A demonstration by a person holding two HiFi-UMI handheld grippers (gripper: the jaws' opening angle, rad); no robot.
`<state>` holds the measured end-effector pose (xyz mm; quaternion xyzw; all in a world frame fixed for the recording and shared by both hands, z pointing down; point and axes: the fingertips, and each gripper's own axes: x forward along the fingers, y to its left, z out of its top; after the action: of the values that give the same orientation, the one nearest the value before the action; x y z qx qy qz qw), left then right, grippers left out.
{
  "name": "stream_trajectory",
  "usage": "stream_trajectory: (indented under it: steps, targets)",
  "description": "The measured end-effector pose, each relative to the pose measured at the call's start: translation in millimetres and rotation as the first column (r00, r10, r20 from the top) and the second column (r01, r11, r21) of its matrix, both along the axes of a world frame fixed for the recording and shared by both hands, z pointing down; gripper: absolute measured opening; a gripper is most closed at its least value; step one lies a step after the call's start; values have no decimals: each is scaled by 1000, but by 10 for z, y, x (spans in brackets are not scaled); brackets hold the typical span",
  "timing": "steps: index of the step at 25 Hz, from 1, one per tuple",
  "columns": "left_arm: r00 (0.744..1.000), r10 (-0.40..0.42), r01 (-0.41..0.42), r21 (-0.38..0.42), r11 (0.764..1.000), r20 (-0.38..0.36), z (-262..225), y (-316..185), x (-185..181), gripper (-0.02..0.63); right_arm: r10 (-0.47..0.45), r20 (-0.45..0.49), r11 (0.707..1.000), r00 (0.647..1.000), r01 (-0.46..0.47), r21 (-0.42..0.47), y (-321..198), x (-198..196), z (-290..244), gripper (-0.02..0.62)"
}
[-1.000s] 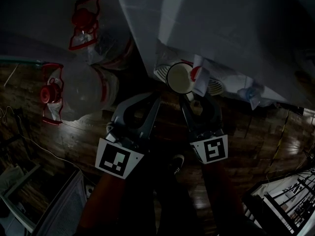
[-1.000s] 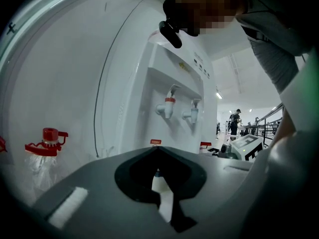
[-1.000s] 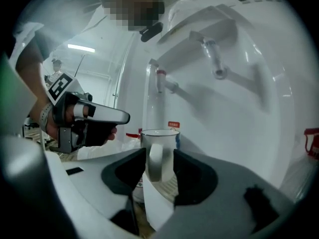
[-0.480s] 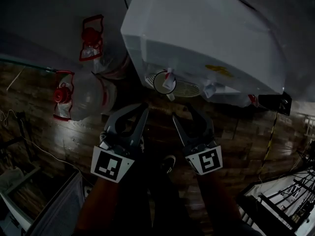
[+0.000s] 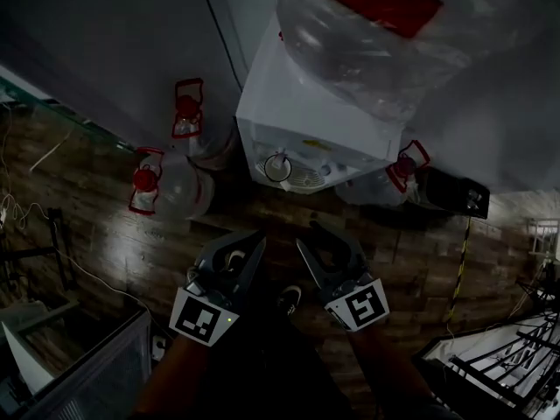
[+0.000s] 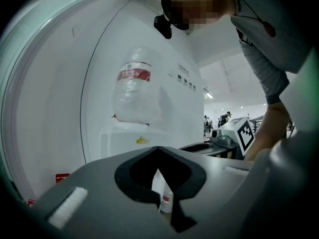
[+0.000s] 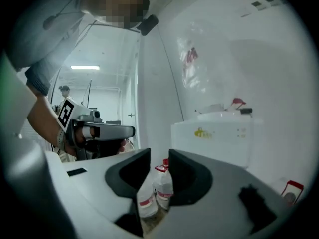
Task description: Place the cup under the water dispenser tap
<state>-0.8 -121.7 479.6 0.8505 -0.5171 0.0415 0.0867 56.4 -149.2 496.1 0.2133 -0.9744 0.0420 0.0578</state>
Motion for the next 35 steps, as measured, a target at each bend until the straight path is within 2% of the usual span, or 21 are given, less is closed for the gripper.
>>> stream_trajectory:
  steps: [2,7,9,12,15,19,27,35]
  targets:
    - [1000,22,-22,-2,1000,1,-296,181,98,8,-14,0,1000,1000,14,0,170,67,-331,73]
    - [999,47,-47,24,999,7,-1053,596,324,8,-35,48,998,998,37,-41,671,186,-1189,17]
    - [998,60,-60,30,998,11,-1317,734,422,8,-45,38,997,998,47,-62,866,216,-1471,15]
    - [996,73,-72,15,997,-52,-1684,836,500,8,-42,34,997,999,44,-63,1007,241,-1858,15]
    - [992,98,-95,30,995,-74,-2013,914,503,8,-46,34,998,998,48,-44,1102,221,-2177,15]
    - [986,159,-157,41,987,-43,-2330,1084,531,8,-35,43,999,998,37,-29,1277,212,-2488,15]
    - [964,263,-257,108,960,-41,-2899,1190,472,8,22,37,999,999,-23,38,1381,163,-3069,15]
    - [948,318,-312,124,942,-30,-3147,1280,421,8,33,53,996,998,-37,78,1569,65,-3356,15]
